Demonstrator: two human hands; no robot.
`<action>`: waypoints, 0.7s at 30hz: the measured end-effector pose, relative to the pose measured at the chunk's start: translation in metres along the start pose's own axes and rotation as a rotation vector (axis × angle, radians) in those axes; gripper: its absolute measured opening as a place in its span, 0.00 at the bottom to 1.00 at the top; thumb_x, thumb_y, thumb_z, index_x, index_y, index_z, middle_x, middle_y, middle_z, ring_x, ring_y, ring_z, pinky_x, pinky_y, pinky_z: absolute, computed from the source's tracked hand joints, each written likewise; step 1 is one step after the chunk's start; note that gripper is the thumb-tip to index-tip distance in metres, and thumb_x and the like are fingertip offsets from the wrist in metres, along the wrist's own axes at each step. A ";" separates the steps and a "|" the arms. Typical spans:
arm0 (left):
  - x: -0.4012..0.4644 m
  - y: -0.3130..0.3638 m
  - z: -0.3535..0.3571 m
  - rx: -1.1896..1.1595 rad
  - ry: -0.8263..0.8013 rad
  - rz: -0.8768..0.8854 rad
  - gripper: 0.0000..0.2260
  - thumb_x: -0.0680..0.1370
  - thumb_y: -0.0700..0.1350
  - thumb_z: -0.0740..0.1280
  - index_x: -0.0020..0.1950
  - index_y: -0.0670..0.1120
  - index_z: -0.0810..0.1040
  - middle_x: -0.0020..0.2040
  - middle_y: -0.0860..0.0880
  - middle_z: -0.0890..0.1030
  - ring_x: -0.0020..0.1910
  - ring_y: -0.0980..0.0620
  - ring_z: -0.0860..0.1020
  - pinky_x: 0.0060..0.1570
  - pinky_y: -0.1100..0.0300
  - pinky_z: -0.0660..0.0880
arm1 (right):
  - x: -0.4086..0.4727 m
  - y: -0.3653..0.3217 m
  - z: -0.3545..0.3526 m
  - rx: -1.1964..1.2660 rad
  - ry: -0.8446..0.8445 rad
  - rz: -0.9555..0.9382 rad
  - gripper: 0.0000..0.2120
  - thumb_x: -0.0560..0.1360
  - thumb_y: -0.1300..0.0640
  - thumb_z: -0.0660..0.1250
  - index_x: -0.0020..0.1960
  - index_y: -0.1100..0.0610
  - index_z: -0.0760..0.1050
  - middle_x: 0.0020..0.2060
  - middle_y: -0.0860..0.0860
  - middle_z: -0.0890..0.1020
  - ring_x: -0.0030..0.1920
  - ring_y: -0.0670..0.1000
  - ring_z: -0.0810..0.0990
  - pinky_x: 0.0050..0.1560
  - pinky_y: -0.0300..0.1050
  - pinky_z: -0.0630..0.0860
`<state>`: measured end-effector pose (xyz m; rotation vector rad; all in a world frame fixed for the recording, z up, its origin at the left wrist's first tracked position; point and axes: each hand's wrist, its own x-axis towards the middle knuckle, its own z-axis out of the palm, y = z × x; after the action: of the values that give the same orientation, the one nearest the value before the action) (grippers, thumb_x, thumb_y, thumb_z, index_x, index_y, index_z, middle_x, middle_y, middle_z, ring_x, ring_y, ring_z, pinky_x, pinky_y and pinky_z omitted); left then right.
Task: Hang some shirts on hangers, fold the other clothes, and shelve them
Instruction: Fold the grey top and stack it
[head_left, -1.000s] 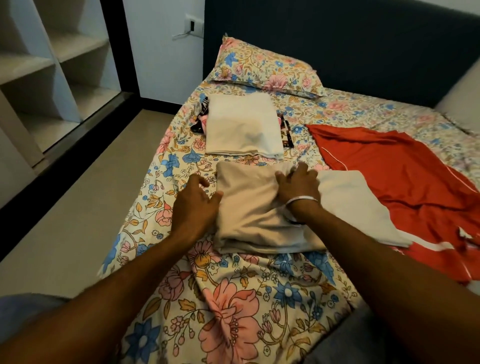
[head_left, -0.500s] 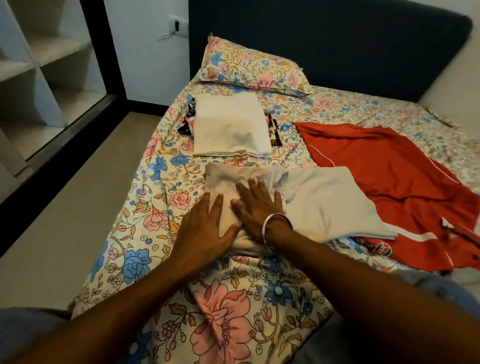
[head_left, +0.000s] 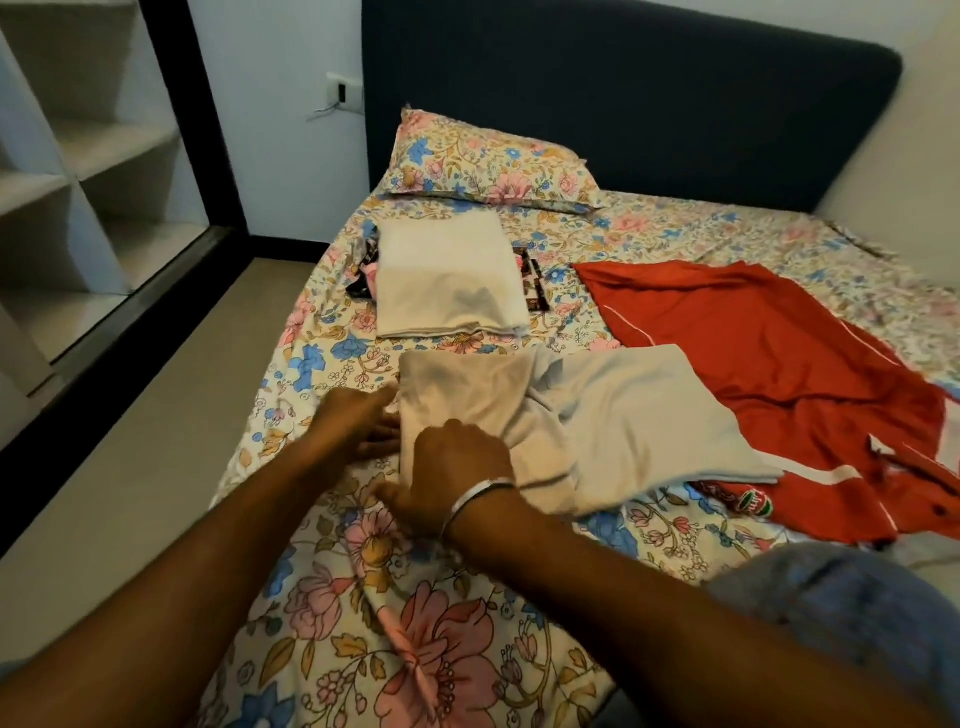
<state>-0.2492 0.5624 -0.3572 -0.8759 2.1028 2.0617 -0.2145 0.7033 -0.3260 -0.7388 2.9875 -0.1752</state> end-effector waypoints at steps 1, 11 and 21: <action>0.011 0.009 0.002 -0.012 0.000 -0.016 0.18 0.80 0.49 0.70 0.59 0.35 0.78 0.48 0.38 0.85 0.41 0.44 0.86 0.33 0.56 0.82 | -0.005 -0.002 0.005 -0.037 0.028 -0.018 0.25 0.74 0.36 0.67 0.59 0.56 0.78 0.54 0.59 0.79 0.55 0.60 0.77 0.51 0.51 0.75; 0.029 0.021 0.015 0.003 0.266 0.033 0.07 0.73 0.42 0.75 0.44 0.40 0.80 0.43 0.39 0.83 0.39 0.43 0.82 0.36 0.53 0.80 | -0.023 -0.004 -0.007 0.160 0.075 -0.115 0.14 0.76 0.59 0.70 0.60 0.61 0.76 0.56 0.60 0.79 0.57 0.62 0.78 0.54 0.52 0.76; -0.047 0.040 -0.114 -0.174 0.424 0.249 0.05 0.76 0.45 0.73 0.49 0.45 0.81 0.48 0.40 0.82 0.43 0.46 0.81 0.38 0.54 0.82 | -0.047 -0.064 -0.023 0.818 0.154 -0.263 0.09 0.70 0.55 0.75 0.45 0.60 0.84 0.34 0.54 0.79 0.34 0.55 0.76 0.33 0.40 0.65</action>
<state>-0.1888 0.4690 -0.2900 -1.2263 2.3671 2.3877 -0.1457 0.6714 -0.2942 -0.9932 2.5310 -1.3982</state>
